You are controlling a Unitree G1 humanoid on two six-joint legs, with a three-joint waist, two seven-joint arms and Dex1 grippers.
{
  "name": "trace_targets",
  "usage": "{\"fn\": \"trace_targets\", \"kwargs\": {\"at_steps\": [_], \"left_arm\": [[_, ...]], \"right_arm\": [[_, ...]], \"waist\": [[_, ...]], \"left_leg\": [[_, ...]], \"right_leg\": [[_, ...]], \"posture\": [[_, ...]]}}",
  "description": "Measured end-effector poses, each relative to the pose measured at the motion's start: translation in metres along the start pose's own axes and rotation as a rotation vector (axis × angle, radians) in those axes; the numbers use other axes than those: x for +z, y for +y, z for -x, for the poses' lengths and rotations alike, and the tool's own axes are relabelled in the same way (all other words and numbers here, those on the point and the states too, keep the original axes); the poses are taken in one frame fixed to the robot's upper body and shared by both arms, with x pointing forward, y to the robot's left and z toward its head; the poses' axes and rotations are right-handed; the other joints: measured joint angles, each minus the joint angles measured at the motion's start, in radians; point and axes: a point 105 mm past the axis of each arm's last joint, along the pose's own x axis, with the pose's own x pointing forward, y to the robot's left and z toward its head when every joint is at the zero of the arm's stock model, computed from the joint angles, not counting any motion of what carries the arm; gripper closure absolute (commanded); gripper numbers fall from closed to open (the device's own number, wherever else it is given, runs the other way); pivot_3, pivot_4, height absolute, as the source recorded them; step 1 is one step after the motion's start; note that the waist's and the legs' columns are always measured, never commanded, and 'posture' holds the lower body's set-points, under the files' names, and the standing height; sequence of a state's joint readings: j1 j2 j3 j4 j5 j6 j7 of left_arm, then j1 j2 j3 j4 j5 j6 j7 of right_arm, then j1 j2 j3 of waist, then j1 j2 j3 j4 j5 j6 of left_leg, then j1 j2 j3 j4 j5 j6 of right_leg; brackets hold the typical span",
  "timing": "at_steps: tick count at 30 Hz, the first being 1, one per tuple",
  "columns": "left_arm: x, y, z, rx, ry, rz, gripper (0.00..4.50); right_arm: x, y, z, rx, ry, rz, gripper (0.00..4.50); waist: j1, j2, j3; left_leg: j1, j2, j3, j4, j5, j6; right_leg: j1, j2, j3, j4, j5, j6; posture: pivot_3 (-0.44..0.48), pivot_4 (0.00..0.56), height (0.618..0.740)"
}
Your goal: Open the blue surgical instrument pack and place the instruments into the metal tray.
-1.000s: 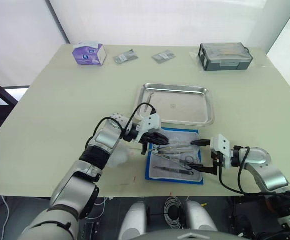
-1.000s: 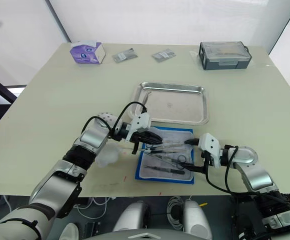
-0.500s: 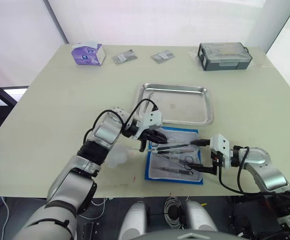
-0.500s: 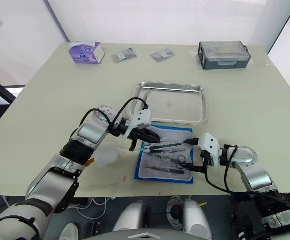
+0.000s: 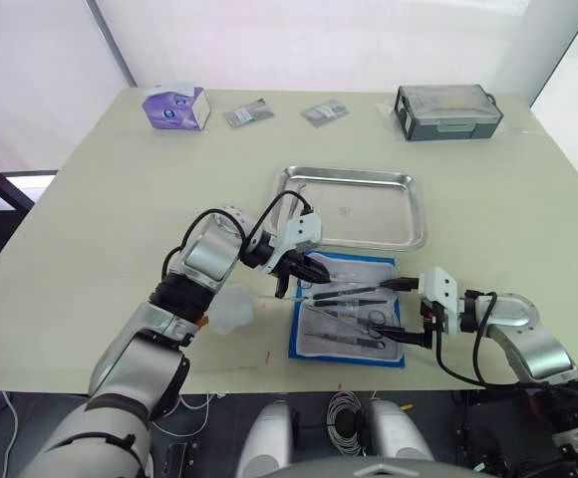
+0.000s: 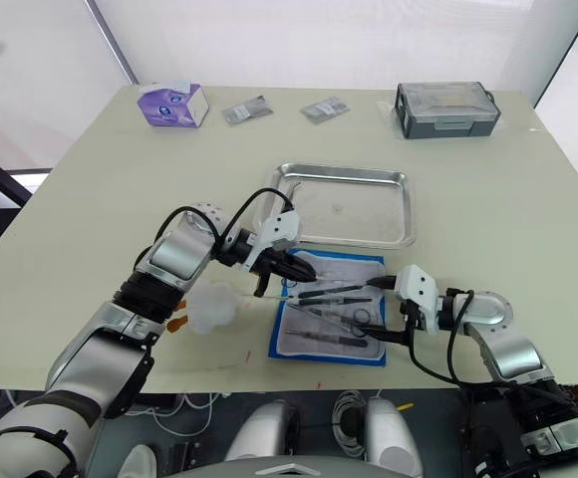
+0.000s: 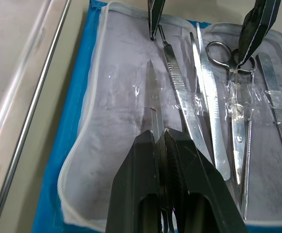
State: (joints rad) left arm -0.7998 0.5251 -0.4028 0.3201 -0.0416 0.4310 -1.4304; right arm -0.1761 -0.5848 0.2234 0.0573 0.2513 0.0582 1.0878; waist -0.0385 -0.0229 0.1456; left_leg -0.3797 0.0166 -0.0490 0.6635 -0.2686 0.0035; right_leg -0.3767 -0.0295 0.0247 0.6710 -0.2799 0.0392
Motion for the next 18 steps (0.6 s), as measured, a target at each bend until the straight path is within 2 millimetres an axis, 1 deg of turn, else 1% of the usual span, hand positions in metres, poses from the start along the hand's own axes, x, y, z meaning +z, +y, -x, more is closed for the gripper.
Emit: {"fn": "trace_targets", "kwargs": {"at_steps": [3,12,18], "left_arm": [[0.002,0.001,0.004,0.001,0.009,-0.009,4.47],[-0.006,-0.002,0.022,-0.016,0.059,-0.009,4.47],[-0.008,-0.005,0.028,-0.026,0.074,-0.003,4.47]], "right_arm": [[0.0,0.0,0.0,0.0,0.0,0.0,0.0],[0.0,0.0,0.0,-0.001,0.0,0.0,0.0],[0.0,0.0,0.0,-0.001,-0.001,-0.001,0.0]], "waist": [[0.0,0.0,0.0],[0.0,0.0,0.0],[0.0,0.0,0.0]], "left_leg": [[0.0,0.0,0.0,0.0,0.0,0.0],[0.0,0.0,0.0,0.0,0.0,0.0],[0.0,0.0,0.0,0.0,0.0,0.0]], "right_leg": [[0.0,0.0,0.0,0.0,0.0,0.0],[0.0,0.0,0.0,0.0,0.0,0.0],[0.0,0.0,0.0,0.0,0.0,0.0]], "posture": [[0.0,0.15,0.74],[0.0,0.15,0.74],[0.0,0.15,0.74]]}}
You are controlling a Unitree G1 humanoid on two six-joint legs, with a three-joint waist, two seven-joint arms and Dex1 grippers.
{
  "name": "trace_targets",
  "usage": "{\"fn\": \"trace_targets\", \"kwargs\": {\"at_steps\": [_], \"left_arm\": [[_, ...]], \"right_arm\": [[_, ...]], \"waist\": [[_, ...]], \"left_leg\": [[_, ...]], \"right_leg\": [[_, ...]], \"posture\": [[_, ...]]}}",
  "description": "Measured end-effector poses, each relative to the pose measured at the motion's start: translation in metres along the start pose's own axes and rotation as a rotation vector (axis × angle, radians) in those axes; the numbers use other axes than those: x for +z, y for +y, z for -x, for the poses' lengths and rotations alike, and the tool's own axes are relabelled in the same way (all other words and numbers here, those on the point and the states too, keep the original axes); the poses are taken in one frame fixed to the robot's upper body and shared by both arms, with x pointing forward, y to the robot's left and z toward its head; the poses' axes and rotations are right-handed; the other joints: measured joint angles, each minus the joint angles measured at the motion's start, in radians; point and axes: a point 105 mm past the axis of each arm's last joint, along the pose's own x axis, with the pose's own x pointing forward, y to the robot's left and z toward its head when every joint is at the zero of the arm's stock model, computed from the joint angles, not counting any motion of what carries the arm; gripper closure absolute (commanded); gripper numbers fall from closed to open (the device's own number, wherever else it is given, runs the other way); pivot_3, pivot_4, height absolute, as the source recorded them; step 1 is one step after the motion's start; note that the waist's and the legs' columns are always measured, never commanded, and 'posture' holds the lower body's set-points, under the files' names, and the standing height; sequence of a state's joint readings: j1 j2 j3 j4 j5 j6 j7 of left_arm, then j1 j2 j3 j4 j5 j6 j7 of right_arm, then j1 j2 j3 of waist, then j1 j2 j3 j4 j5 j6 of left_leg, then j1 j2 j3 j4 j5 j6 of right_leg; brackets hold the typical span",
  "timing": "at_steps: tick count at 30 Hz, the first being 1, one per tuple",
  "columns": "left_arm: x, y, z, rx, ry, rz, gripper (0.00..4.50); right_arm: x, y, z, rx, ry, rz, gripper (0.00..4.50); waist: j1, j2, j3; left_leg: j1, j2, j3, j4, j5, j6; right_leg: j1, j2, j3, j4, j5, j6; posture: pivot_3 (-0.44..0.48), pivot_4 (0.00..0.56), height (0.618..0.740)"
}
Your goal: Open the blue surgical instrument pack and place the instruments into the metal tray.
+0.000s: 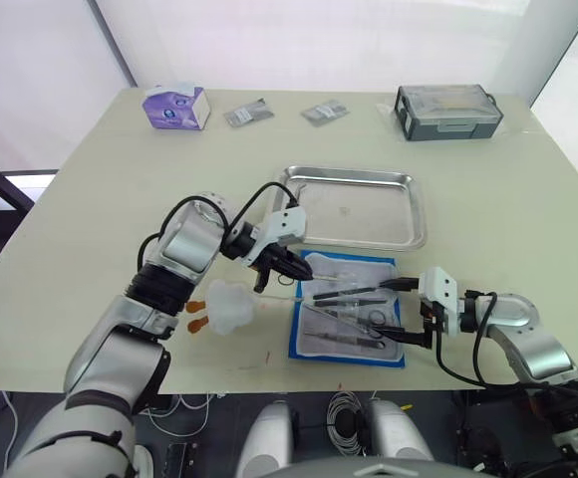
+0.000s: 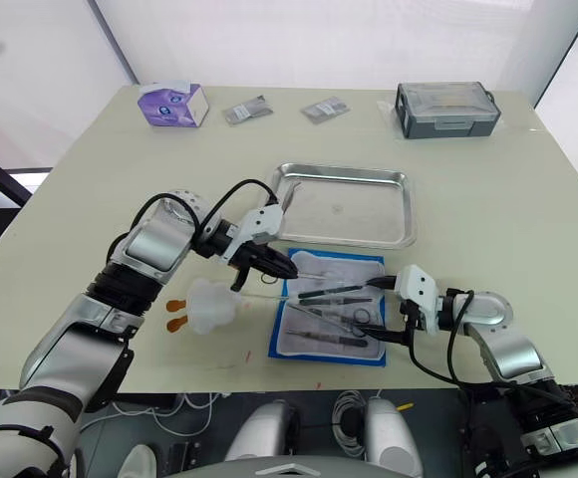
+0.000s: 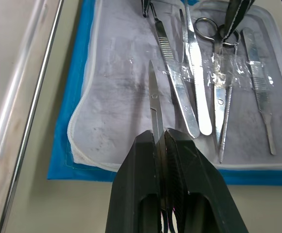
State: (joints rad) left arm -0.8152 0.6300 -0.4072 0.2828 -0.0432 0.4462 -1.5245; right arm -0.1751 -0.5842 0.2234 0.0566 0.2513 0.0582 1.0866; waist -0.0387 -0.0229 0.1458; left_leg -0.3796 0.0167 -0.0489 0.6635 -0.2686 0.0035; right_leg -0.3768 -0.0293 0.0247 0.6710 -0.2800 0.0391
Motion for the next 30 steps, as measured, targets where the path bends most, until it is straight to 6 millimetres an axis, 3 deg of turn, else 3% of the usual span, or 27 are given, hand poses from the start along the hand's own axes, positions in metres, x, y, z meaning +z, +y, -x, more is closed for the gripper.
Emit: {"fn": "trace_targets", "kwargs": {"at_steps": [6,13,17,20,23,30], "left_arm": [[-0.005,0.0,0.01,0.01,0.023,0.014,4.47],[-0.01,0.002,0.036,0.056,0.076,0.003,4.47],[-0.003,0.005,0.046,0.074,0.05,-0.011,4.47],[0.024,0.021,0.048,0.161,-0.104,-0.01,4.47],[0.055,0.05,0.044,0.384,-0.259,0.029,4.47],[0.067,0.083,0.026,0.683,-0.396,0.24,4.47]], "right_arm": [[0.0,0.0,0.0,0.0,0.0,0.0,0.0],[0.0,0.0,0.0,0.0,0.0,-0.001,0.0],[0.0,0.0,0.0,-0.001,0.0,-0.001,0.0],[-0.001,0.0,0.001,-0.003,0.001,-0.004,0.0],[-0.001,0.001,0.001,-0.002,-0.001,-0.003,0.0],[-0.001,0.001,0.001,-0.002,-0.001,-0.003,0.0]], "waist": [[0.0,0.0,0.0],[0.0,0.0,0.0],[0.001,0.0,0.0],[0.004,-0.002,0.0],[0.002,-0.002,0.0],[0.003,-0.002,0.0]], "left_leg": [[0.0,0.0,0.0,0.0,0.0,0.0],[0.0,0.0,0.0,0.0,0.0,0.0],[0.0,0.0,0.0,0.0,0.0,0.0],[0.0,0.0,-0.001,0.0,0.0,0.0],[0.0,0.0,0.0,0.0,0.0,0.0],[0.0,0.0,-0.001,0.001,0.0,0.0]], "right_leg": [[0.0,0.0,0.0,0.0,0.0,0.0],[0.0,0.0,0.0,0.0,0.0,0.0],[0.0,0.0,0.0,0.0,0.0,0.0],[0.0,0.0,-0.001,0.0,0.0,0.0],[0.0,-0.001,0.0,-0.001,0.0,0.0],[0.0,-0.001,-0.001,0.0,0.0,0.0]], "posture": [[0.0,0.15,0.74],[0.0,0.15,0.74],[0.0,0.15,0.74],[0.0,0.15,0.74],[0.0,0.15,0.74],[0.0,0.15,0.74]]}}
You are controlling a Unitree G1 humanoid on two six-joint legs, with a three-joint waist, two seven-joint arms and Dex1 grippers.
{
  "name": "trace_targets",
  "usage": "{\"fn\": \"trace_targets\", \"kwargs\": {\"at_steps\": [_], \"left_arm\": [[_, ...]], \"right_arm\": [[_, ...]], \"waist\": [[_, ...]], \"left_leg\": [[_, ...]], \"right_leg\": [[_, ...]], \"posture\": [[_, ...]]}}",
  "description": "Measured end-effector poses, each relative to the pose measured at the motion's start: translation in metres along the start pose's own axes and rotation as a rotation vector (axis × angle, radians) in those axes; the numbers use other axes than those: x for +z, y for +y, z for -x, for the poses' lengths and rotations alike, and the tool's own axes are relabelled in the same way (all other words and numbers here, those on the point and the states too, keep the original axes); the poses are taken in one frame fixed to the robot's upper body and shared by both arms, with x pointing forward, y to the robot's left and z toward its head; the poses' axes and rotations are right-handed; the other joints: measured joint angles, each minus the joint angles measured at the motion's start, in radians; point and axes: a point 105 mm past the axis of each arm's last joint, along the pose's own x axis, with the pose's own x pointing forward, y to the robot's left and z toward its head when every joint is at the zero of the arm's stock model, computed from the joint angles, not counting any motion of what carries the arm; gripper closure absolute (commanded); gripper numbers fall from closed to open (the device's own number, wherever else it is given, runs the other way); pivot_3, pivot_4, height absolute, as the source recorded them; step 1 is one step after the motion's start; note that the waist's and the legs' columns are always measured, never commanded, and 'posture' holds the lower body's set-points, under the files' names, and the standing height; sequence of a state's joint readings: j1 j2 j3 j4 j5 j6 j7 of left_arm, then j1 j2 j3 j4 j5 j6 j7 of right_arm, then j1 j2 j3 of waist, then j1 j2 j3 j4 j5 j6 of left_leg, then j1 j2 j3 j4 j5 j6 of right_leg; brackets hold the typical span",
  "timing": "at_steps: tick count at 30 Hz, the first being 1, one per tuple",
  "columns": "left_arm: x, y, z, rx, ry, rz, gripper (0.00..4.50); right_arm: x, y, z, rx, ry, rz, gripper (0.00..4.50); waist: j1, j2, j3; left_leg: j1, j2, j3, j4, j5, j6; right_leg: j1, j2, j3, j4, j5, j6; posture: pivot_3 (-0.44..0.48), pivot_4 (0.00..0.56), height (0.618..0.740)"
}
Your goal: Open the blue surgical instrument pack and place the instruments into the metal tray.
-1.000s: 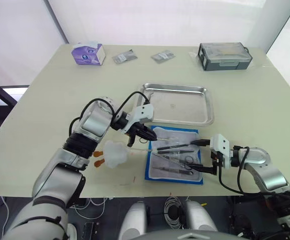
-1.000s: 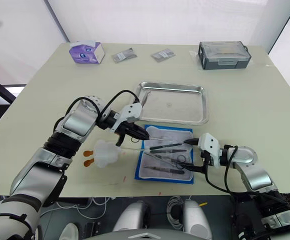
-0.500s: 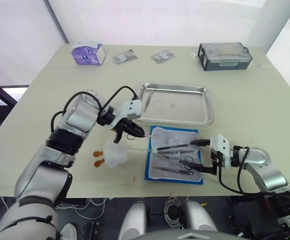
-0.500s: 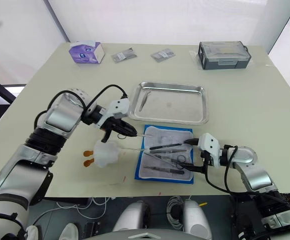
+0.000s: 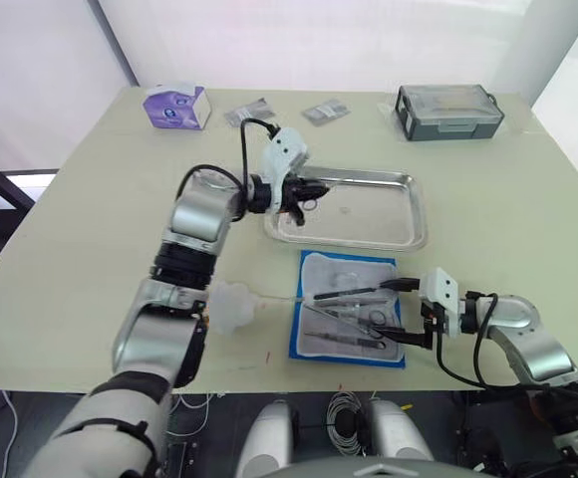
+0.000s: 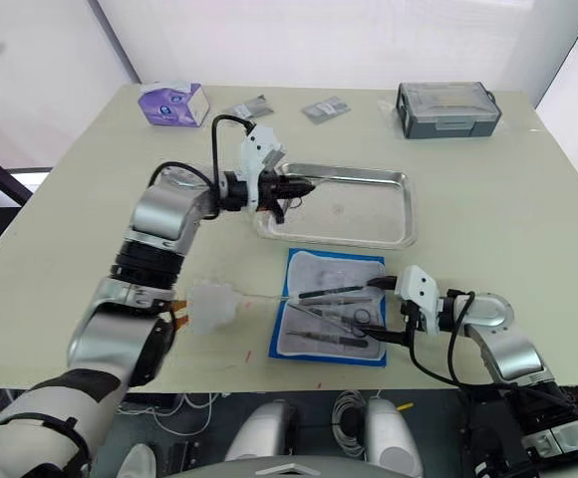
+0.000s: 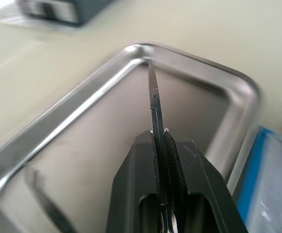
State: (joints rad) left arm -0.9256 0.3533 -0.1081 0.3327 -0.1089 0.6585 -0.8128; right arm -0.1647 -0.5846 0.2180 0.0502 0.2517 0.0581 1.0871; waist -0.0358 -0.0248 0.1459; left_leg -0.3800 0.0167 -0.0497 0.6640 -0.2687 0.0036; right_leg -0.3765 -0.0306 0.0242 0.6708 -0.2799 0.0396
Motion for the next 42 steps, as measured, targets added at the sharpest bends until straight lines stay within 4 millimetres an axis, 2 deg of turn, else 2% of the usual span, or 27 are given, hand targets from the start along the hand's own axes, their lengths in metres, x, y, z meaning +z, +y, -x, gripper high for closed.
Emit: {"fn": "trace_targets", "kwargs": {"at_steps": [2,6,9,12,14,19,25,27,33,35,37,38,40,41,42], "left_arm": [[-0.002,0.002,-0.011,0.103,-0.005,0.06,4.47],[-0.004,0.006,-0.019,0.2,-0.007,0.115,4.47],[-0.02,0.017,-0.027,0.325,0.036,0.176,4.47],[-0.037,0.02,-0.035,0.379,0.084,0.218,4.47],[-0.041,0.023,-0.037,0.412,0.093,0.234,4.47],[-0.042,0.027,-0.042,0.462,0.083,0.238,4.47],[-0.061,0.021,-0.052,0.48,0.125,0.279,4.47],[-0.067,0.021,-0.052,0.49,0.142,0.291,4.47],[-0.069,0.025,-0.05,0.51,0.137,0.308,4.47],[-0.069,0.024,-0.05,0.506,0.135,0.315,3.65],[-0.069,0.024,-0.05,0.501,0.134,0.318,3.2],[-0.069,0.024,-0.05,0.499,0.133,0.317,2.58],[-0.069,0.024,-0.05,0.496,0.132,0.316,1.98],[-0.068,0.024,-0.05,0.492,0.131,0.315,1.47],[-0.068,0.024,-0.05,0.491,0.13,0.315,1.47]], "right_arm": [[0.0,0.0,0.0,0.0,0.0,0.0,0.0],[0.0,0.0,0.0,0.0,-0.001,0.0,0.0],[0.0,0.0,0.0,0.001,-0.001,0.0,0.0],[0.0,0.0,0.0,0.001,-0.001,0.0,0.0],[0.0,0.0,0.0,0.001,-0.001,0.0,0.0],[0.0,0.0,0.0,0.001,-0.001,0.0,0.0],[0.0,0.0,0.0,0.001,-0.001,0.0,0.0],[0.0,0.0,0.0,0.001,-0.001,0.0,0.0],[0.0,0.0,0.0,0.0,-0.001,0.0,0.0],[0.0,0.0,0.0,0.0,-0.001,0.0,0.0],[0.0,0.0,0.0,0.0,-0.001,0.0,0.0],[0.0,0.0,0.0,0.001,-0.001,0.0,0.0],[0.0,0.0,0.0,0.001,-0.001,0.0,0.0],[0.0,0.0,0.0,0.0,-0.001,0.0,0.0],[0.0,0.0,0.0,0.0,-0.001,0.0,0.0]], "waist": [[0.0,0.0,0.0],[0.001,0.0,0.0],[0.001,0.0,0.0],[0.0,0.0,0.0],[0.0,0.0,0.0],[0.0,0.0,0.0],[0.0,0.0,0.0],[0.0,0.0,0.0],[0.0,0.0,0.0],[0.0,0.0,0.0],[0.0,0.0,0.0],[0.0,0.0,0.0],[0.0,0.0,0.0],[0.0,0.0,0.0],[0.0,0.0,0.0]], "left_leg": [[0.0,0.0,0.0,0.0,0.0,0.0],[0.0,0.0,0.0,0.0,0.0,0.0],[0.0,-0.001,0.0,0.0,0.0,0.0],[0.0,-0.001,0.0,0.0,0.0,0.0],[0.0,-0.001,0.0,0.0,0.0,0.0],[0.0,-0.001,0.0,0.0,0.0,0.0],[0.0,-0.001,0.0,0.0,0.0,0.0],[0.0,-0.001,0.0,0.0,0.0,0.0],[0.0,-0.001,0.0,-0.001,0.0,0.0],[0.0,-0.001,0.0,-0.001,0.0,0.0],[0.0,-0.001,0.0,0.0,0.0,0.0],[0.0,-0.001,0.0,-0.001,0.0,-0.001],[0.0,-0.001,0.0,-0.001,0.0,-0.001],[0.0,-0.001,0.0,-0.001,0.0,-0.001],[0.0,-0.001,0.0,-0.001,0.0,-0.001]], "right_leg": [[0.0,0.0,0.0,0.0,0.0,0.0],[0.0,0.0,0.0,0.0,0.0,0.0],[0.0,0.0,0.0,0.0,0.0,0.0],[0.0,0.0,0.0,0.0,0.0,0.0],[0.0,-0.001,0.0,0.0,0.0,0.0],[0.0,-0.001,0.0,0.0,0.0,0.0],[0.0,-0.001,0.0,0.0,0.0,0.0],[0.0,-0.001,0.0,0.0,0.0,0.0],[0.0,-0.001,0.0,0.0,0.0,0.0],[0.0,-0.001,0.0,0.0,0.0,0.0],[0.0,-0.001,0.0,0.0,0.0,0.0],[0.0,-0.001,0.0,0.0,0.0,0.0],[0.0,-0.001,0.0,0.0,0.0,0.0],[0.0,-0.001,0.0,0.0,0.0,0.0],[0.0,-0.001,0.0,0.0,0.0,0.0]], "posture": [[0.0,0.15,0.74],[0.0,0.15,0.74],[0.0,0.15,0.74],[0.0,0.15,0.74],[0.0,0.15,0.74],[0.0,0.15,0.74],[0.0,0.15,0.74],[0.0,0.15,0.74],[0.0,0.15,0.74],[0.0,0.15,0.74],[0.0,0.15,0.74],[0.0,0.15,0.74],[0.0,0.15,0.74],[0.0,0.15,0.74],[0.0,0.15,0.74]]}}
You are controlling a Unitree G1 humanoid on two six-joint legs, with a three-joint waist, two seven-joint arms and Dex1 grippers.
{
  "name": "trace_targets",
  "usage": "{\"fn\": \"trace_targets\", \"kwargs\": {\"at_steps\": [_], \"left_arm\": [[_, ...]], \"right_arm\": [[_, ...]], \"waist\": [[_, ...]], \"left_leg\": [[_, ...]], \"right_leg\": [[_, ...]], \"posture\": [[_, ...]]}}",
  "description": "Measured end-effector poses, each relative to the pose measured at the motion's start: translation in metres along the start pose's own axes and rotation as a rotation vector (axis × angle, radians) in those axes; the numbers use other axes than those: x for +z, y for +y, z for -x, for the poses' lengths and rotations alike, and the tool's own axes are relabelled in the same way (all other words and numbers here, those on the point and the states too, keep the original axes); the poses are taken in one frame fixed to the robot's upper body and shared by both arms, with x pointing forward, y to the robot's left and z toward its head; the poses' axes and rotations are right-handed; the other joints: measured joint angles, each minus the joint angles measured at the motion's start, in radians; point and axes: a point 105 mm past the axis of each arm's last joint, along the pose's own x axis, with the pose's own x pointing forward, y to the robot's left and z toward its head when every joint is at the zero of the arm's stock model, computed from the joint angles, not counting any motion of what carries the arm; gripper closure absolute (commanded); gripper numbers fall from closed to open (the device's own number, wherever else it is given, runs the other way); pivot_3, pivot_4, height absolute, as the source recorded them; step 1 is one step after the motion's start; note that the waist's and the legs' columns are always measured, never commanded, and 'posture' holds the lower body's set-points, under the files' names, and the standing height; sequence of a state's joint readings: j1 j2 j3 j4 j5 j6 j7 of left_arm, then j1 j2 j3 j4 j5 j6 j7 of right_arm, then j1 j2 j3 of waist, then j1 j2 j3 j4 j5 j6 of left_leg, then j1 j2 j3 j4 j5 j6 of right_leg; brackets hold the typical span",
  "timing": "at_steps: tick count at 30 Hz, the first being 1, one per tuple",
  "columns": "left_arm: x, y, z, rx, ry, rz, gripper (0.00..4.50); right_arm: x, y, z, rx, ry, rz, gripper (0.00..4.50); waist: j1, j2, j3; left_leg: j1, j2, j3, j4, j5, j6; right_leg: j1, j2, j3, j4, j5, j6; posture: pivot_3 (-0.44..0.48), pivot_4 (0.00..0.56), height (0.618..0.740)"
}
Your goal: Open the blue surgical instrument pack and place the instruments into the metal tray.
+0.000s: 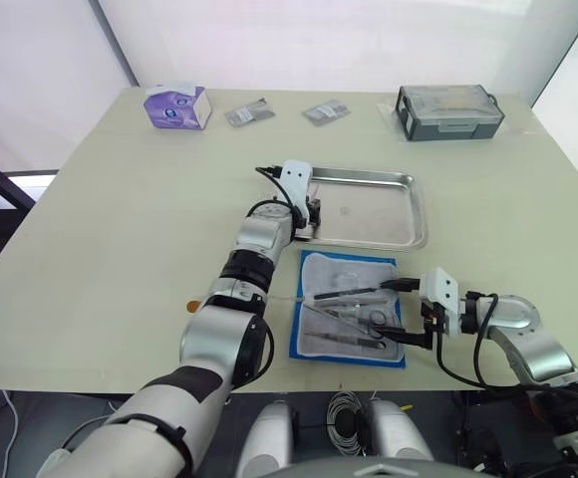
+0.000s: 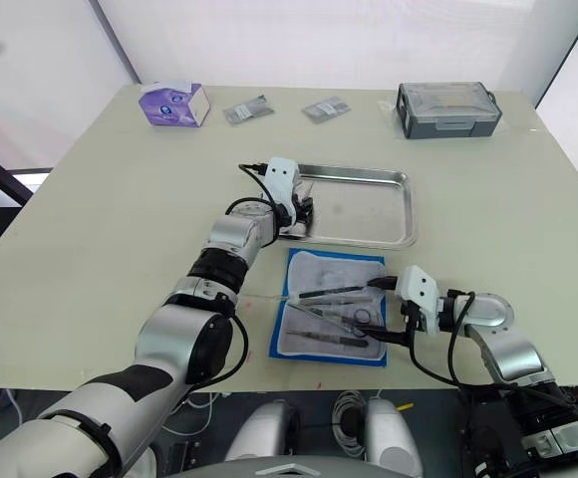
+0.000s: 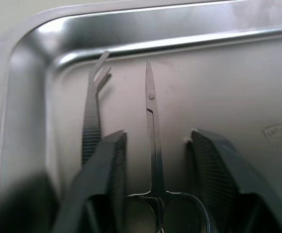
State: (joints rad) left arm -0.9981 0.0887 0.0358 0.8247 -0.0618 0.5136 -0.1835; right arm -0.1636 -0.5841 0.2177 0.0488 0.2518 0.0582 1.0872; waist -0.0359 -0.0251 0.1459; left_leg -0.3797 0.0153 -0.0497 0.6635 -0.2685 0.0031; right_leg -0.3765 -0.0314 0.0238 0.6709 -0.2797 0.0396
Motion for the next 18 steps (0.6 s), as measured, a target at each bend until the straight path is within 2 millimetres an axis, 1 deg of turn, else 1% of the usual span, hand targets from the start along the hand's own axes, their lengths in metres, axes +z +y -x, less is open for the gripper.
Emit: {"fn": "trace_targets", "kwargs": {"at_steps": [4,6,9,11,14,18], "left_arm": [[0.006,-0.002,0.003,-0.029,-0.012,0.012,1.47],[0.02,-0.007,0.008,-0.076,-0.05,0.009,1.47],[0.049,-0.018,0.021,-0.163,-0.142,-0.017,1.47],[0.056,-0.022,0.027,-0.199,-0.172,-0.046,1.47],[0.052,-0.023,0.033,-0.25,-0.189,-0.084,1.47],[0.03,-0.02,0.045,-0.388,-0.19,-0.165,1.47]], "right_arm": [[0.0,0.0,0.0,-0.003,0.0,0.0,0.0],[0.0,-0.001,0.0,-0.007,-0.001,-0.001,0.0],[-0.001,0.0,-0.001,-0.024,-0.02,-0.018,0.0],[-0.001,0.001,-0.002,-0.042,-0.04,-0.031,0.0],[-0.001,0.003,-0.004,-0.06,-0.061,-0.039,0.0],[-0.002,0.004,-0.004,-0.068,-0.072,-0.038,0.0]], "waist": [[0.0,0.0,0.0],[0.0,0.0,0.0],[0.0,0.0,0.0],[-0.002,0.0,0.0],[-0.003,0.0,0.0],[-0.003,0.001,0.0]], "left_leg": [[0.0,0.0,0.0,0.0,0.0,0.0],[0.0,0.0,0.0,0.0,0.0,0.0],[0.0,0.0,0.0,0.0,0.0,-0.001],[0.0,0.0,0.0,0.0,0.0,-0.001],[0.001,0.0,0.0,-0.001,0.002,-0.003],[0.001,0.0,0.0,-0.002,0.002,-0.003]], "right_leg": [[0.0,0.0,0.0,0.0,0.0,0.0],[0.0,0.0,0.0,0.0,0.0,0.0],[0.0,0.0,0.0,0.0,0.0,0.0],[0.0,0.0,0.001,0.0,0.0,0.0],[0.0,0.0,0.001,0.0,0.0,0.0],[0.0,0.0,0.001,0.0,0.0,0.0]], "posture": [[0.0,0.15,0.74],[0.0,0.15,0.74],[0.0,0.15,0.74],[0.0,0.15,0.74],[0.0,0.15,0.74],[0.0,0.15,0.74]]}}
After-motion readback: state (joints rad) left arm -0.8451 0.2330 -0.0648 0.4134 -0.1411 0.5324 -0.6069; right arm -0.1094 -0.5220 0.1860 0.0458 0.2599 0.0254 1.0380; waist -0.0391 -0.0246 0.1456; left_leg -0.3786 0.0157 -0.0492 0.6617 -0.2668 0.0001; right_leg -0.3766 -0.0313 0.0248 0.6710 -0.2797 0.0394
